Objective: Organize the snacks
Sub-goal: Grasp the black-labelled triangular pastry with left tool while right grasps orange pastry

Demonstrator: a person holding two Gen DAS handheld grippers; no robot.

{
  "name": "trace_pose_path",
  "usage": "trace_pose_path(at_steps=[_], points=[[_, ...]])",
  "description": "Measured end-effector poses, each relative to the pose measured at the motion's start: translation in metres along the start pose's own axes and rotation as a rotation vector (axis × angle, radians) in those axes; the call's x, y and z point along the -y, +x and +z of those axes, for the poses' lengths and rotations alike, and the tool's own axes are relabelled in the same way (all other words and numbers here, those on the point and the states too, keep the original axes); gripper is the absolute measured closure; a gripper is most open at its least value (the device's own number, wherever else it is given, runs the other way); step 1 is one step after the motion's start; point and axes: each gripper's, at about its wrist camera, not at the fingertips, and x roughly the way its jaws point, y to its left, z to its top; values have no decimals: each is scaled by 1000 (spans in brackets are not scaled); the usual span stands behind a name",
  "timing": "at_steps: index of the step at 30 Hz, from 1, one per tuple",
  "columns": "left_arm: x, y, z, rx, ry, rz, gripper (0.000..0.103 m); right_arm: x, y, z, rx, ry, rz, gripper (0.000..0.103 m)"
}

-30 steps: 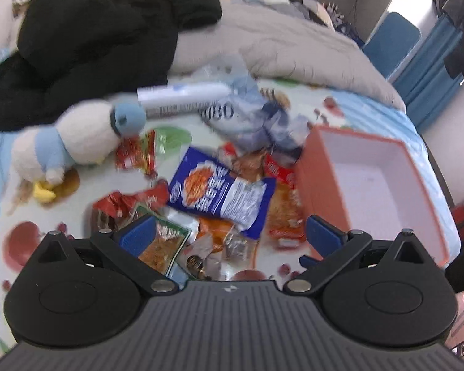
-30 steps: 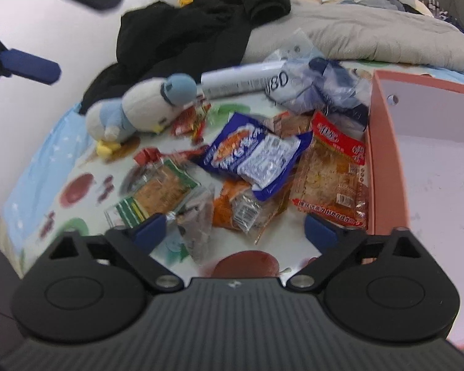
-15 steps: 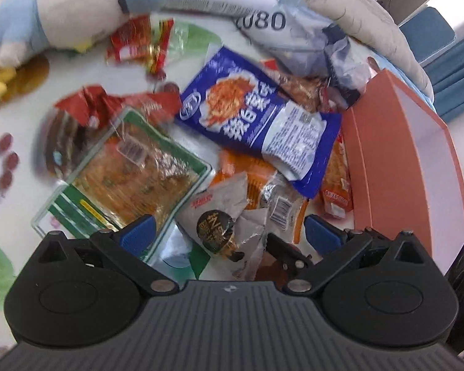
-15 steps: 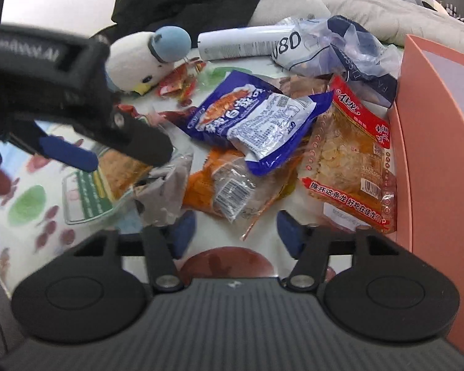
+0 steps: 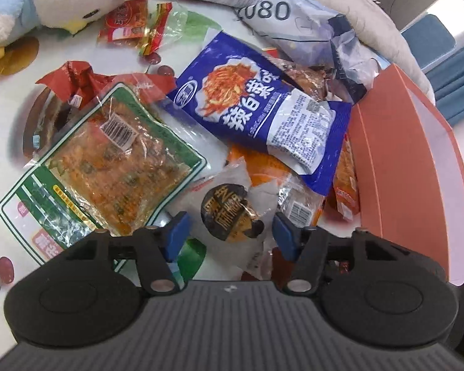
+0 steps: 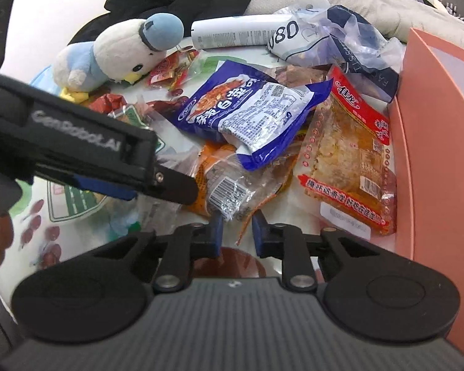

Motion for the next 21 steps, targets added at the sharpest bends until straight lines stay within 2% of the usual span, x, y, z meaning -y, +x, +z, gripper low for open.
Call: trace_pose_path(at_steps=[7,14,17,21], points=[[7,-17,-21,3,-2,-9,54,-3,-22,-14,-15,6,-8,82],[11,-53,-65,22,7,17,58,-19,-55,-40,-26,1,-26,83],[20,-68,-93,51,120,90,58,-26,-69,-55,-30,2,-48,82],[23,-80,-125,62,189,131,59,-31,-86,-75,-39,21,-86,82]])
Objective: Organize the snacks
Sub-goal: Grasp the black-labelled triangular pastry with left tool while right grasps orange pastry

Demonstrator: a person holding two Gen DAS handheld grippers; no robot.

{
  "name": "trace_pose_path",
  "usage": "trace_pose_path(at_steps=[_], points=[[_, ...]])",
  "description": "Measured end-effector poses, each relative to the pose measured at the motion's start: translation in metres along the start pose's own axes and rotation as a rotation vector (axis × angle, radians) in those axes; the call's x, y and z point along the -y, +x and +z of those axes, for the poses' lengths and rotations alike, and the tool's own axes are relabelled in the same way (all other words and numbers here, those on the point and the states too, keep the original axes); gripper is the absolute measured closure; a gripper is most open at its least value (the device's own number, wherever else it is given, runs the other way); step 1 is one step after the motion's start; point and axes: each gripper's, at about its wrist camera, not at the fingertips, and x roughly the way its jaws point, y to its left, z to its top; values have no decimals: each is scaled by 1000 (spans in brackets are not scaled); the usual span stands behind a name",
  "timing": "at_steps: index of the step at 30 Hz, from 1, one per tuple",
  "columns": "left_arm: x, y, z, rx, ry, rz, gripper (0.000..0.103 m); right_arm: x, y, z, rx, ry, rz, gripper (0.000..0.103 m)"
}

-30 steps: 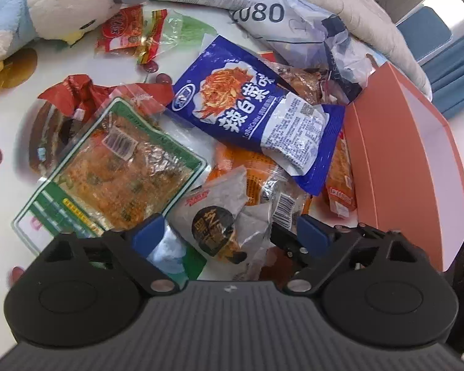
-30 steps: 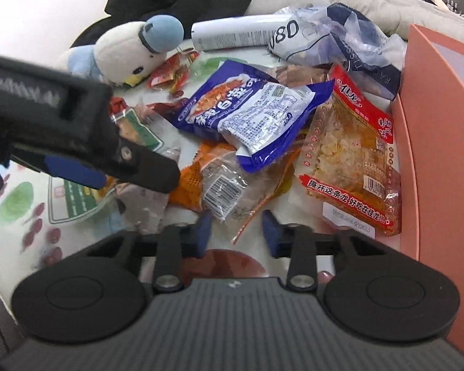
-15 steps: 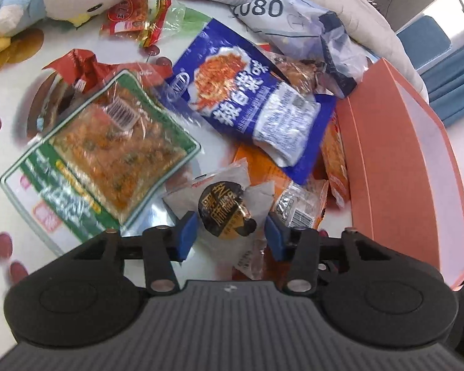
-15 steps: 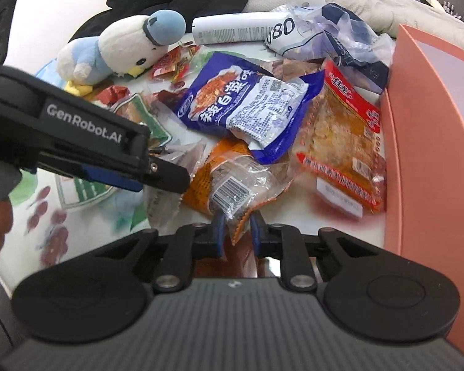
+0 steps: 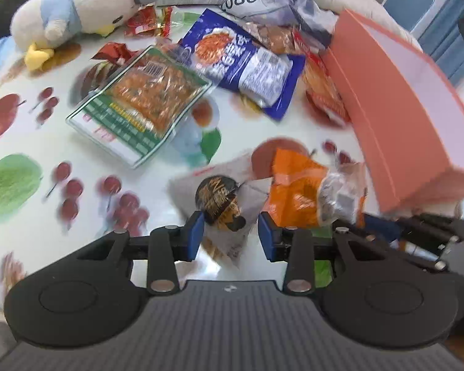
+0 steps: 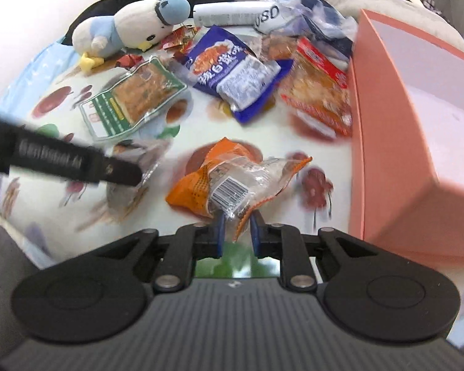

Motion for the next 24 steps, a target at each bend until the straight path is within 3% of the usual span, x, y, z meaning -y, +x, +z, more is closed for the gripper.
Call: trace_pose_path(at_steps=[8,10,12,14,18,24], points=[[-2,-16,-29,8,-74,-70,56,-9,-23,-34,-7,-2,-12,82],[-5,-20,-32,23,-123,-90,41,-9,-28,-40,-10,2,-4,80],[-8,-23,-34,39,-170,-106,31,-9,-32,-44,-12,9,15,77],[-10,-26,-33,56,-201,-119,31,-7,-37,-45,-8,17,22,76],[-10,-26,-25,72,-203,-98,29,-1,-44,-45,12,7,48,30],[-5,-13,-10,65,-160,-76,29,6,-49,-34,57,-59,92,26]])
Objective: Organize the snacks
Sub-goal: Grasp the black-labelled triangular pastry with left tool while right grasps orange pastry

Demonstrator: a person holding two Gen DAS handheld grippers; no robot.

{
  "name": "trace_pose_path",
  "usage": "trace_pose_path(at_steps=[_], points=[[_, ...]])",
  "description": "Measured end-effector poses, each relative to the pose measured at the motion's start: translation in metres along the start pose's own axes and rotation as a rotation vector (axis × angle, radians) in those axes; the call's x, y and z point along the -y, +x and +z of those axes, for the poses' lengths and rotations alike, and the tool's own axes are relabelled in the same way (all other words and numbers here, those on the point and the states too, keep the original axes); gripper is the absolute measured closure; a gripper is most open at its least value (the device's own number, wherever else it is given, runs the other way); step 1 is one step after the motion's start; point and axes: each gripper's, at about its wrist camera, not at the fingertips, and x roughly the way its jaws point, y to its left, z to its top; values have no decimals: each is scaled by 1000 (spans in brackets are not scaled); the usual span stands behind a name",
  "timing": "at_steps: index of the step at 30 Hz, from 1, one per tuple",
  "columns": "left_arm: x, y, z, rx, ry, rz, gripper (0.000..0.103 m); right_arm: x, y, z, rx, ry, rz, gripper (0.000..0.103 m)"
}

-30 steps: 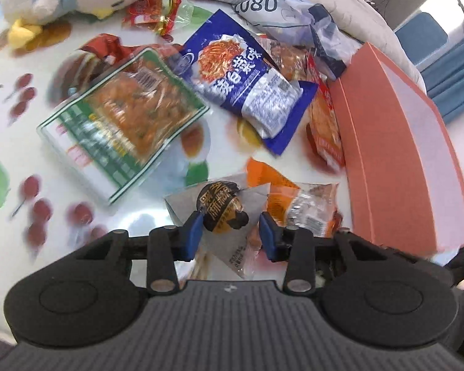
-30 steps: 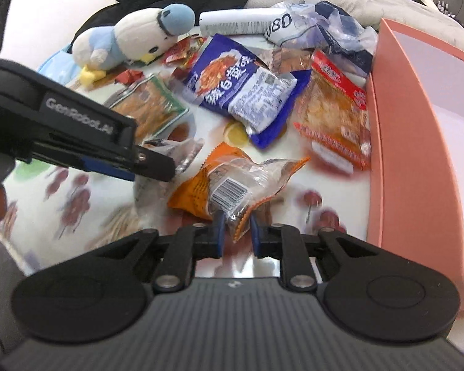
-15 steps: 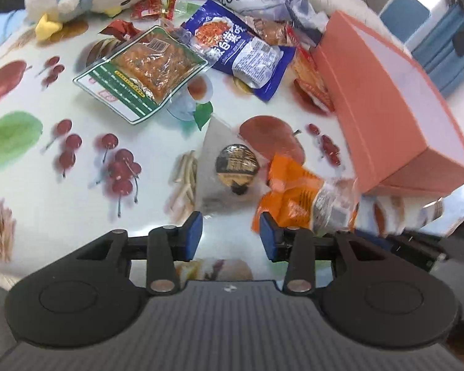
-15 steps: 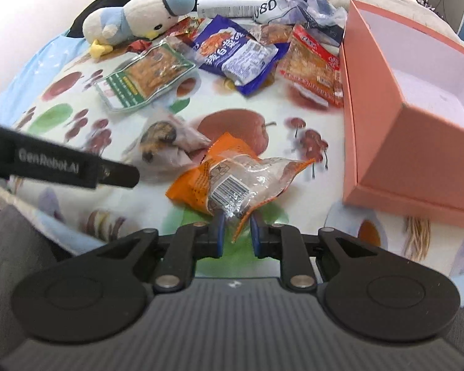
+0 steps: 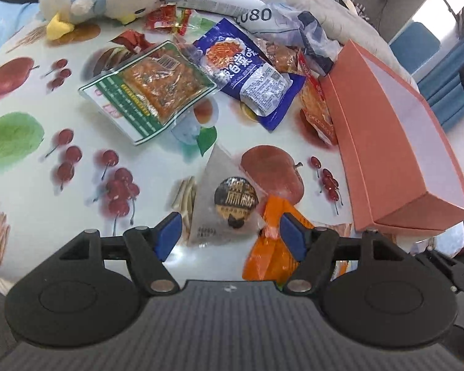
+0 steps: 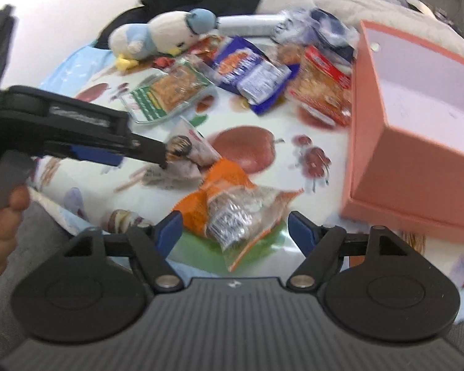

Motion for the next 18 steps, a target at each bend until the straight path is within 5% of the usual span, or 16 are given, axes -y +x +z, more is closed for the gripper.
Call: trace_pose_path(at_steps=[18], points=[[4,55,20,-55,98,13,29,-20,41,18,-123,-484,74,27]])
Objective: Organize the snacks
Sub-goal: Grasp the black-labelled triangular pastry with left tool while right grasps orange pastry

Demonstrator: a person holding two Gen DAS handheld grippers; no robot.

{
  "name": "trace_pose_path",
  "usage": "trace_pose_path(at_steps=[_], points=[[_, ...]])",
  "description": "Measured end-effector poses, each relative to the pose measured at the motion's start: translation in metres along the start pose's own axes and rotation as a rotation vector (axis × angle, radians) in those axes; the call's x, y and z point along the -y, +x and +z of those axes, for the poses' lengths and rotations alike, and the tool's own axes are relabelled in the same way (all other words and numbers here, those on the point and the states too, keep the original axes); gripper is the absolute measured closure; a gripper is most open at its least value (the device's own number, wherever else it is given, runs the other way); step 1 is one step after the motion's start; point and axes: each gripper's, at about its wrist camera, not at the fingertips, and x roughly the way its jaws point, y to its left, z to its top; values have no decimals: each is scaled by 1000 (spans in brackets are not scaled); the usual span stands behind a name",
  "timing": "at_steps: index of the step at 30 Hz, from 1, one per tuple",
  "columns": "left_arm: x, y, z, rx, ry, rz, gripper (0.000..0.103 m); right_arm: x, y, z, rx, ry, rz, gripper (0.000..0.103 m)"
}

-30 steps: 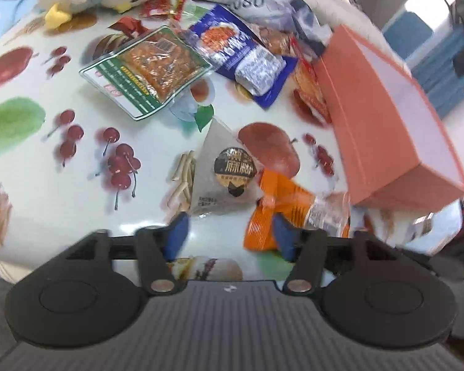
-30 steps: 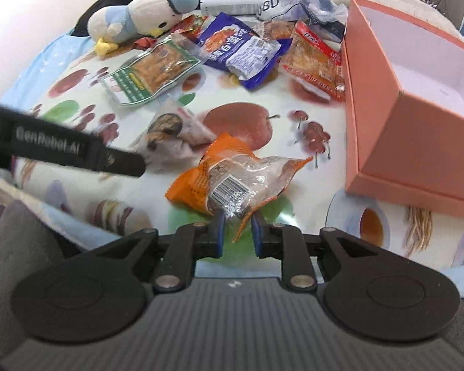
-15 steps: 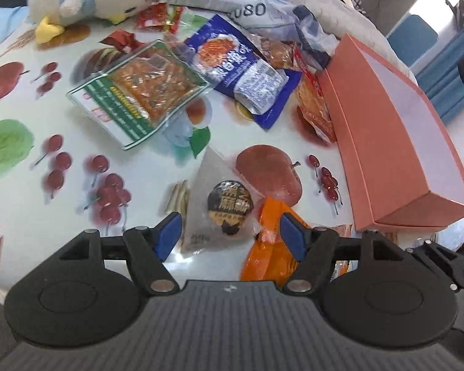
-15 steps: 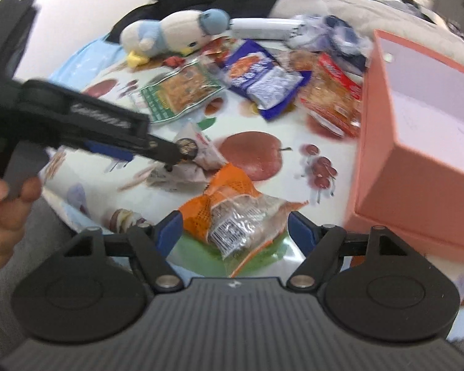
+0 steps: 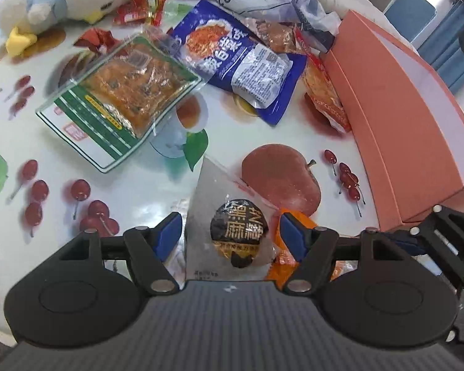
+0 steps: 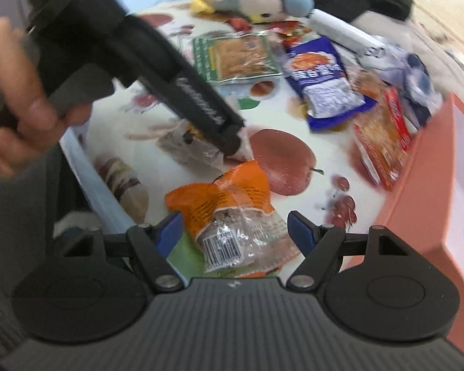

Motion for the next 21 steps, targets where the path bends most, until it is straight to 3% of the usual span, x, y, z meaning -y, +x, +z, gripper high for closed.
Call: trace_pose_path(at_steps=[7,9,13,21], points=[[5,10,-2,-5,55,7,32,0,18,3,-46,-41,7,29],[8,11,-1,-4,73,22,37,1,20,3,-58,-27,13,37],[6,7,3,-25,29,23,50,5,17,3,-61,9,13,43],[15,-38,8,14,-34,52,51,23,-12,-2,-23,187,-12,48]])
